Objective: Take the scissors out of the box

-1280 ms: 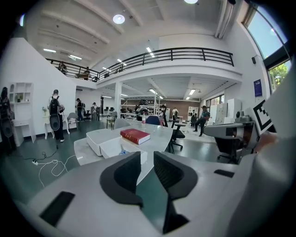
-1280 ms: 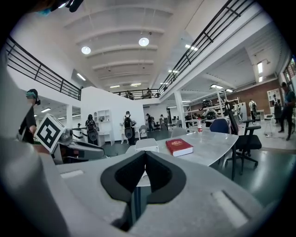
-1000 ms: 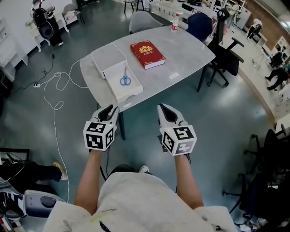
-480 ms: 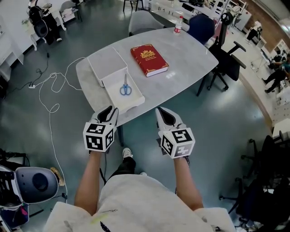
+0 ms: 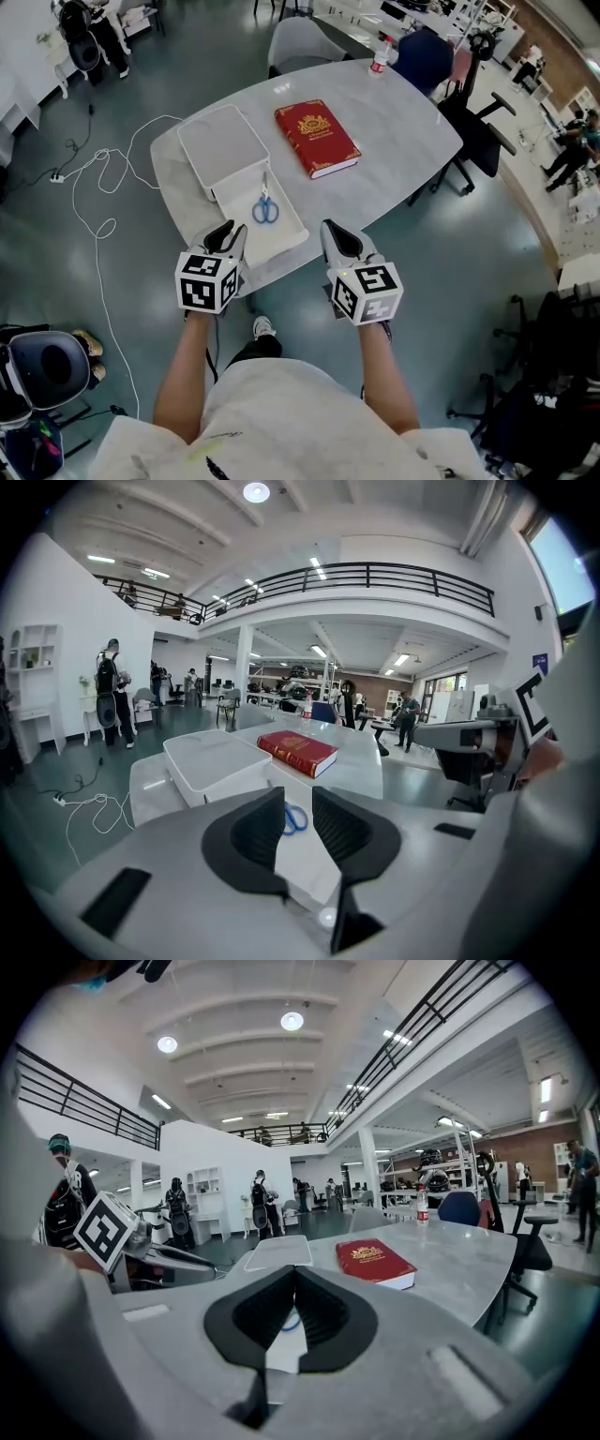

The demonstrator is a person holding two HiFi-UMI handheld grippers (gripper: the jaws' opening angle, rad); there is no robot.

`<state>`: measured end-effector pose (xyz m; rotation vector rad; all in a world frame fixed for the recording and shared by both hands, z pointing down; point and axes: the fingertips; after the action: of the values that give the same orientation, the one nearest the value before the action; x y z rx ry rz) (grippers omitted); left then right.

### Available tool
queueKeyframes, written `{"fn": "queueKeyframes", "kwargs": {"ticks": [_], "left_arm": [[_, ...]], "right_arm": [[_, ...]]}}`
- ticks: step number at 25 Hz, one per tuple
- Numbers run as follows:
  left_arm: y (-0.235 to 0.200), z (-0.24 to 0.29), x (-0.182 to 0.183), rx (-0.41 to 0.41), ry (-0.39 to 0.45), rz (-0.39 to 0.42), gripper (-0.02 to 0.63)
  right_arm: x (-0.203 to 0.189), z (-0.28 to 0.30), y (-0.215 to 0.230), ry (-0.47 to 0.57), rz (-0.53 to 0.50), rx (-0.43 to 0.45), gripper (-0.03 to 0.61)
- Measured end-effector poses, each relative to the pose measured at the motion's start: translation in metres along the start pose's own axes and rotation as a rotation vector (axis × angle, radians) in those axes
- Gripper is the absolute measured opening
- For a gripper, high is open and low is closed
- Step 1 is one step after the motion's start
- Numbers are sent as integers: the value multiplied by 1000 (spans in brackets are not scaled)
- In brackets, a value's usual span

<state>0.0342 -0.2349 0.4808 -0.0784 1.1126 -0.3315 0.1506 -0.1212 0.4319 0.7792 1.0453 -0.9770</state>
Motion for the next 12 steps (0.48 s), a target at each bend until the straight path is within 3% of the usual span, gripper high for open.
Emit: {"fn": "queueKeyframes", "kwargs": {"ticks": [12], "left_arm": [[-38,42,9,-75,-51,-21,68]], "right_arm": [[28,66,-5,-6,-29,-19,6]]}}
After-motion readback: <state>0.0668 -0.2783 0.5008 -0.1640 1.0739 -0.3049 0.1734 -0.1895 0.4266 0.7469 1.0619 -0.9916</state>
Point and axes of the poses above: the fingertips, and each gripper's own axes: z forward along the fingers, y to its right, x out of its top, and after that the axes turned 12 degrees about -x, right-handed
